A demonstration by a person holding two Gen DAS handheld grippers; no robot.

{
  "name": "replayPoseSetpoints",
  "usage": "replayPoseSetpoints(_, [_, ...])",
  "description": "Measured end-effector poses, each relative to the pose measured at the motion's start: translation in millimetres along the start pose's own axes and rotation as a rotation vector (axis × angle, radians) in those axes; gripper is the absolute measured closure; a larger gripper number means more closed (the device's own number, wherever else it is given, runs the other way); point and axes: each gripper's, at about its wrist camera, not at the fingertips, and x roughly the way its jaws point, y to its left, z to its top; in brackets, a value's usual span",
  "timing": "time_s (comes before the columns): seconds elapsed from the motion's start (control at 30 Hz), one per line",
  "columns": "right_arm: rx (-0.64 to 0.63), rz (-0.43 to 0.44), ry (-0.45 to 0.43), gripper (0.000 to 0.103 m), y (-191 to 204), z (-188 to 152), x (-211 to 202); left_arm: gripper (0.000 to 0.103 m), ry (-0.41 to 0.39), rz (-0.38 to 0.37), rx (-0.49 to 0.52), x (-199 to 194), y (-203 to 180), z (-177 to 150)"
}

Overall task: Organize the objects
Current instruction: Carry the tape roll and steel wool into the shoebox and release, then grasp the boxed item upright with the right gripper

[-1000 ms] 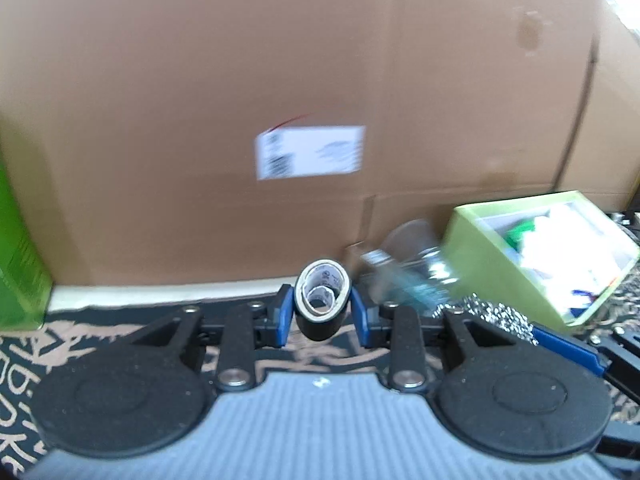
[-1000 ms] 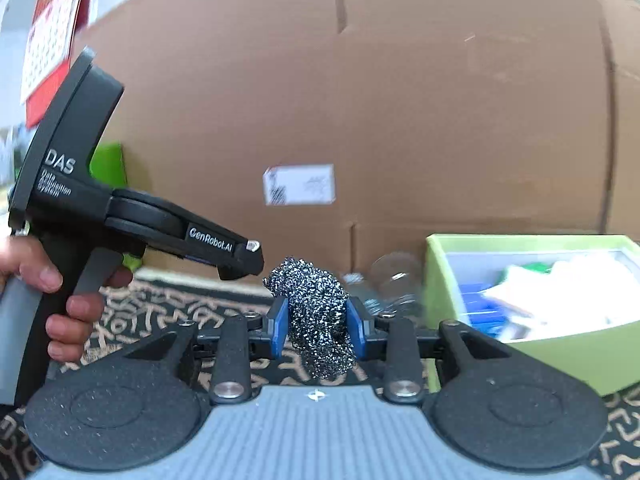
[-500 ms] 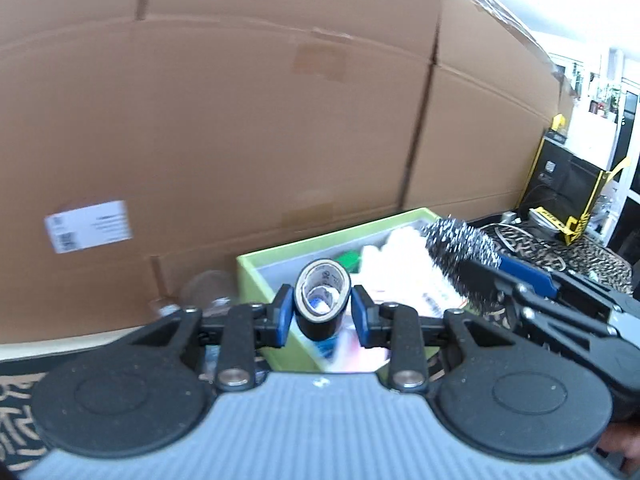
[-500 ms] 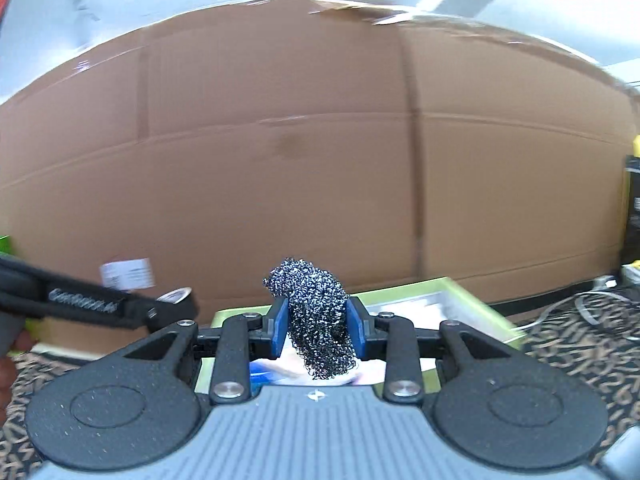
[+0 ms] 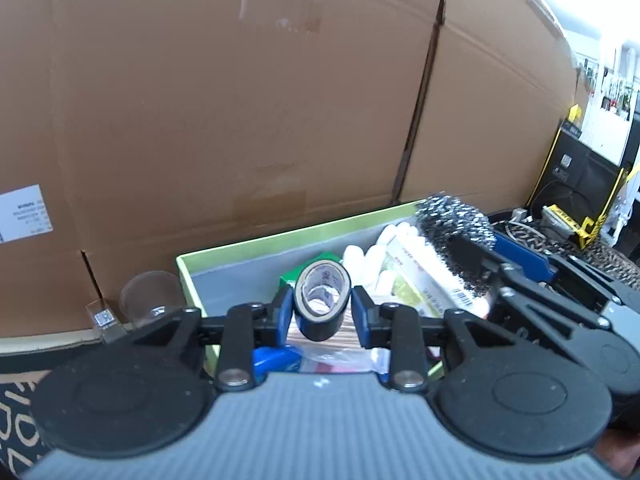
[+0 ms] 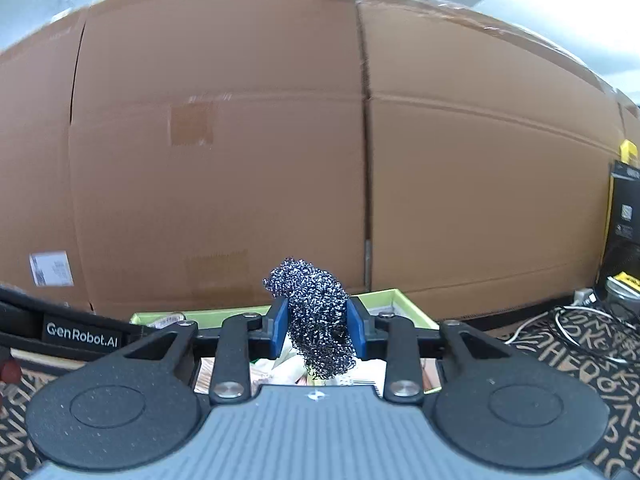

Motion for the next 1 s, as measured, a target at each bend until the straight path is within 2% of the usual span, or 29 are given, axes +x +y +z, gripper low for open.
replayPoseSetpoints(0.03, [-0.018,-0.005,0.010,0.064,2.8,-3.4,5.1,0.070,0.001,0.005,0.000,1.5,0.8,-1.1])
replayPoseSetpoints(0.07, [-0.042,-0.010,0.023,0.056,6.0,-7.1,9.7,0.067,0.000,0.006,0.000,2.5,2.1,-2.5])
replayPoseSetpoints(0.13, [-0.088,-0.008,0.034,0.050,11.2,-13.8,13.4,0.049,-0.006,0.007,-0.002,2.1,4.6,-5.5])
replayPoseSetpoints(0.17, [-0.101,-0.010,0.035,0.043,13.4,-16.4,13.8,0.042,-0.014,0.010,-0.001,0.6,5.8,-7.2])
replayPoseSetpoints(0.23, [-0.108,-0.025,0.042,0.035,16.4,-19.9,14.4,0.019,-0.036,0.026,-0.005,-4.1,7.8,-9.9])
replayPoseSetpoints(0.27, [-0.107,-0.030,0.049,0.031,17.1,-21.0,14.8,0.014,-0.051,0.036,-0.009,-7.4,8.9,-11.7])
replayPoseSetpoints(0.33, [-0.097,-0.035,0.072,0.031,17.6,-22.9,16.1,0.001,-0.075,0.056,-0.015,-14.2,11.3,-14.9])
replayPoseSetpoints(0.43, [-0.067,-0.035,0.099,0.023,17.4,-23.8,16.3,0.000,-0.092,0.072,-0.020,-24.3,16.3,-16.8])
replayPoseSetpoints(0.53, [-0.058,-0.043,0.102,0.023,20.5,-23.8,10.4,0.000,-0.086,0.076,-0.035,-32.4,23.0,-16.1])
replayPoseSetpoints(0.67, [-0.037,-0.029,0.061,0.023,31.8,-16.9,-5.4,0.000,-0.104,0.098,-0.060,-47.4,35.3,-16.4])
replayPoseSetpoints(0.9, [-0.018,0.119,0.011,0.023,67.6,-10.8,-39.4,0.000,-0.117,0.190,-0.162,-71.9,74.3,-20.2])
replayPoseSetpoints(1.0, [-0.036,0.204,0.024,0.029,89.7,-12.8,-45.4,0.000,-0.112,0.222,-0.204,-81.4,95.1,-27.7])
